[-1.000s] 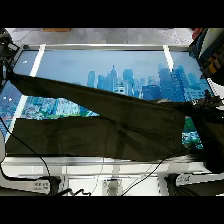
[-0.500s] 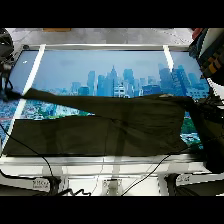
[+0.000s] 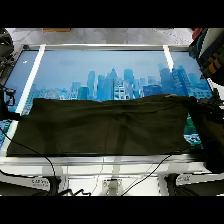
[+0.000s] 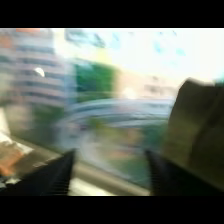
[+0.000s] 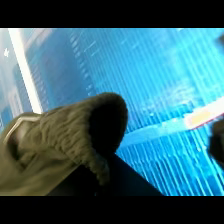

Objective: Fold the clothes and pants, and hang the long-sleeved shirts on hangers.

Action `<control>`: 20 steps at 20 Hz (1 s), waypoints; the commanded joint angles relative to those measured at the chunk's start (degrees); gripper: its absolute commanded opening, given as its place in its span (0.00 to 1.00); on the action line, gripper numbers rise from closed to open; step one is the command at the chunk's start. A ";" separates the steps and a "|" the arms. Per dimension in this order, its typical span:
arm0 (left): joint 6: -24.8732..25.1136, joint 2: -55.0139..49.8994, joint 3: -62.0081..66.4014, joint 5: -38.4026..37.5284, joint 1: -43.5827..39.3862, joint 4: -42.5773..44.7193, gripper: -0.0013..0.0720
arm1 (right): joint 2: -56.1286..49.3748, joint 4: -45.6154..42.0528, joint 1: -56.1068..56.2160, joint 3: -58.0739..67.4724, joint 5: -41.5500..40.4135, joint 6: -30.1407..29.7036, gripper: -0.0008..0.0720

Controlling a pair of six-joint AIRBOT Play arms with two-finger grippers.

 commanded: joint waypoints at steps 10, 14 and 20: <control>-4.39 -0.70 0.57 -1.88 -1.55 -2.38 0.79 | 0.00 -0.98 0.11 0.00 0.07 -0.07 0.06; -4.37 -0.63 4.83 8.17 -3.02 -16.68 0.79 | -0.02 -1.88 0.11 -0.02 -0.22 -0.07 0.06; -3.91 -3.23 5.51 19.06 -2.95 -32.28 0.78 | -0.02 -7.54 0.11 -0.02 -0.22 -0.04 0.06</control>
